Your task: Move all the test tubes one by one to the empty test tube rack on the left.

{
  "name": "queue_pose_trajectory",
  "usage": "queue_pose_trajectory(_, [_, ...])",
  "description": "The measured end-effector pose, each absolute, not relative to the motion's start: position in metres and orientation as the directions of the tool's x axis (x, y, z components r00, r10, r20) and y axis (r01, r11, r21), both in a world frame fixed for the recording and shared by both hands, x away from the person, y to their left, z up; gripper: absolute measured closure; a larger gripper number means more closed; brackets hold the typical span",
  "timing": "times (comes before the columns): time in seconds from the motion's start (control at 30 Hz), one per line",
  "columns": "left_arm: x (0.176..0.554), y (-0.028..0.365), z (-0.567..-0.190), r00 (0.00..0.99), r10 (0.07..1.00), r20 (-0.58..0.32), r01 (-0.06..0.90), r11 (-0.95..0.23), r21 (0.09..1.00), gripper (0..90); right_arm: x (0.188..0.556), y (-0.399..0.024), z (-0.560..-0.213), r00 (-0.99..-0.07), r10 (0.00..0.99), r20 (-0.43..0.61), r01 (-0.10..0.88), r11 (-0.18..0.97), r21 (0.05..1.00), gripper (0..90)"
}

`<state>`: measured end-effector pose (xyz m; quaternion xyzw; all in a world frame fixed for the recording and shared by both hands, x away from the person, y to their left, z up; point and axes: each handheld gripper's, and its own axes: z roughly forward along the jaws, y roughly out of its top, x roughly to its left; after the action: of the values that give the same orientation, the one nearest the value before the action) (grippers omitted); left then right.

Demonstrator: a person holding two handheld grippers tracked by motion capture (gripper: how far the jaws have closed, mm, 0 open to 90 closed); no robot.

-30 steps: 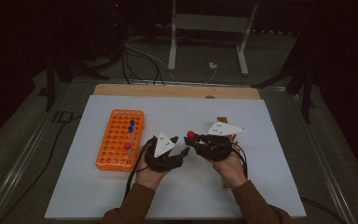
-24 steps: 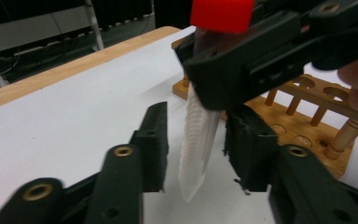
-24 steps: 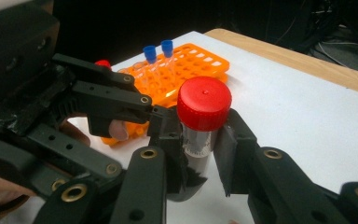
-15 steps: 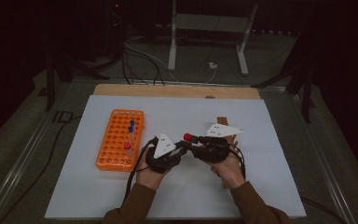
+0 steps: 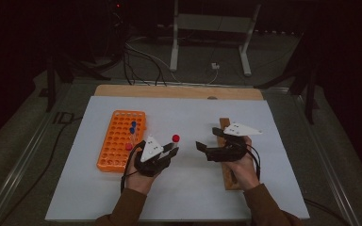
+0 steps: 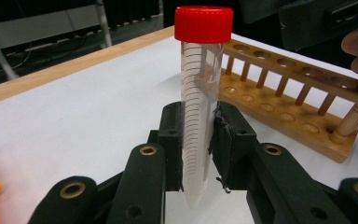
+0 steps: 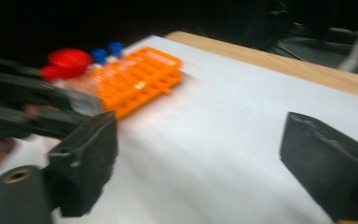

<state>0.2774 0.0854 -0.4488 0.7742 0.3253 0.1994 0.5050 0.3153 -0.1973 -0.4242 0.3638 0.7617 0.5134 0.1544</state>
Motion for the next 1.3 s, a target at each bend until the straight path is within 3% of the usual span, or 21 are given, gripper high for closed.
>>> queue_pose_trajectory(0.3, [0.266,0.116,-0.451,0.691,0.723,-0.022,0.312,-0.270,0.911,74.5,0.316,-0.219,-0.432,-0.618,0.778,0.117,0.414,0.195,0.889,0.2])
queue_pose_trajectory(0.93, [0.246,0.178,-0.451,0.599,0.801,0.001,0.315,-0.237,0.919,74.3,0.310,-0.237,-0.433,-0.598,0.792,0.121,0.407,0.169,0.898,0.2])
queue_pose_trajectory(1.3, [0.251,0.194,-0.470,0.550,0.835,0.009,0.379,-0.259,0.888,74.2,0.305,-0.251,-0.431,-0.579,0.806,0.127,0.402,0.147,0.904,0.2])
